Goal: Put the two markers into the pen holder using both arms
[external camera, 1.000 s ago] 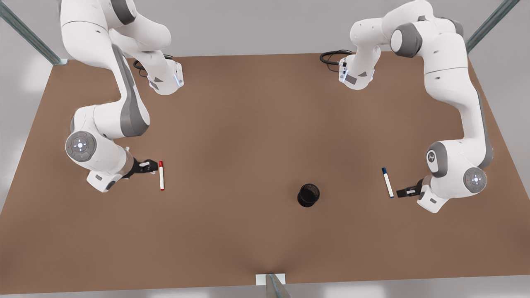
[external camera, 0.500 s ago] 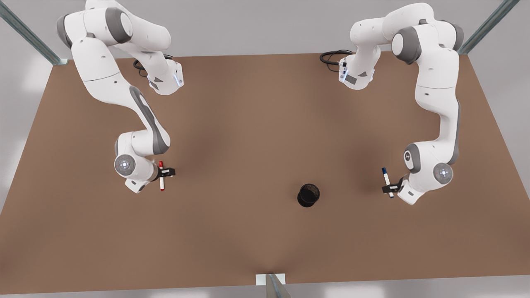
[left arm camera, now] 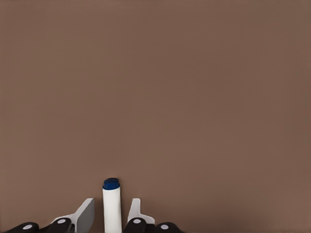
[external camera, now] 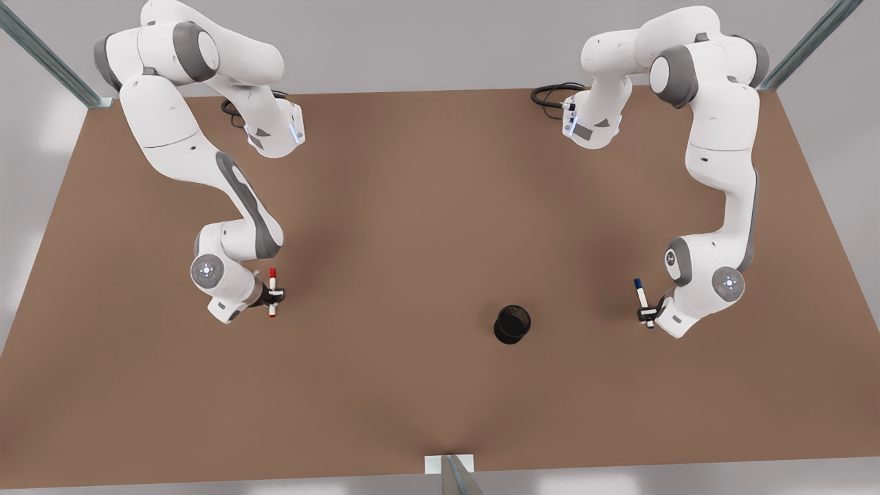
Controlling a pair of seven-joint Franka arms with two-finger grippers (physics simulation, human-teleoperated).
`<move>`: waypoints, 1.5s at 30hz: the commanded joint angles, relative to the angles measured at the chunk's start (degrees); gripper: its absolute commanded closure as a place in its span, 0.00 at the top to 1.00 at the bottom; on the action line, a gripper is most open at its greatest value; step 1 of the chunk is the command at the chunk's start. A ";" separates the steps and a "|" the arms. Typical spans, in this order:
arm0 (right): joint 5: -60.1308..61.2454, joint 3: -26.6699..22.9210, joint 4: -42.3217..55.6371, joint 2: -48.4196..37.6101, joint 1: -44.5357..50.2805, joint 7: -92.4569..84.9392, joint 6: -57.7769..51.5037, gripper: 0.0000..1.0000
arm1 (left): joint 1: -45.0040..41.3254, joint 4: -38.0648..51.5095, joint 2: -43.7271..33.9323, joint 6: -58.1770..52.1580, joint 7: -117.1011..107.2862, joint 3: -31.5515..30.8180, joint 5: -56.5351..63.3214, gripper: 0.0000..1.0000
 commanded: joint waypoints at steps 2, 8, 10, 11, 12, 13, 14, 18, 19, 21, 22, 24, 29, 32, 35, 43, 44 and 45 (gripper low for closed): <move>-0.32 -0.01 0.11 -0.02 0.14 0.91 0.62 0.21 | -0.01 0.03 -0.01 0.43 1.85 0.00 0.07 0.49; -0.32 5.35 11.18 -3.63 0.31 2.57 -12.21 0.21 | -0.09 0.03 0.08 0.43 1.50 0.00 0.07 0.44; -0.41 8.25 16.54 -3.54 1.80 6.88 -15.46 0.21 | -0.18 0.03 0.08 0.43 1.50 0.00 -0.01 0.43; -0.41 8.25 18.65 -3.54 4.53 9.25 -16.25 0.21 | -0.18 0.03 0.08 0.43 1.50 0.00 -0.01 0.43; -0.41 8.69 20.23 -3.45 6.37 11.62 -16.08 0.21 | -0.18 0.03 0.08 0.43 1.50 0.00 0.07 0.42; -0.41 8.69 22.96 -3.28 9.27 14.09 -16.25 0.21 | -0.18 0.03 0.08 0.43 1.50 0.00 0.07 0.42; -0.41 8.69 26.83 -3.10 12.87 17.95 -16.34 0.21 | -0.18 0.03 0.08 0.43 1.50 0.00 0.07 0.42; -0.49 8.34 40.18 4.27 22.37 24.20 -15.82 0.21 | -0.09 0.12 0.08 0.43 1.50 0.00 0.07 0.40; -0.67 8.08 46.24 7.97 24.04 24.46 -15.55 0.21 | -0.09 0.12 0.16 0.43 1.50 0.00 0.07 0.40; -0.76 7.46 53.97 14.29 27.29 23.50 -9.50 0.21 | -0.09 0.20 0.43 0.52 1.50 0.00 0.07 0.40; -0.76 6.76 60.82 18.51 30.71 23.58 -7.55 0.21 | -0.09 0.20 0.43 0.52 1.41 0.00 -0.01 0.40; -0.76 2.37 65.94 22.30 37.13 23.58 -2.30 0.21 | -0.09 0.20 0.43 0.52 1.41 0.00 0.07 0.40; -0.67 1.57 77.45 31.26 46.98 22.09 11.95 0.21 | -0.18 0.20 0.52 0.52 1.41 0.00 0.07 0.34; -0.67 -3.95 77.54 33.20 49.88 16.82 21.88 0.21 | -0.18 0.20 0.69 0.52 1.32 0.00 -0.01 0.30; -0.67 -9.06 77.54 35.13 51.20 16.73 29.79 0.21 | -0.18 0.29 0.60 0.52 0.80 0.00 -0.01 0.26; -0.67 -22.32 77.63 42.42 57.61 16.46 37.44 0.21 | -1.50 4.06 -13.63 -18.02 -0.70 -4.92 -13.71 0.21; -0.58 -24.53 77.63 43.74 58.14 16.46 39.03 0.21 | -1.50 6.87 -13.72 -20.65 -0.61 -5.01 -15.31 0.21; -0.58 -25.85 77.63 44.18 58.23 16.46 39.12 0.21 | -1.41 9.34 -13.72 -23.21 -2.18 -5.27 -15.40 0.21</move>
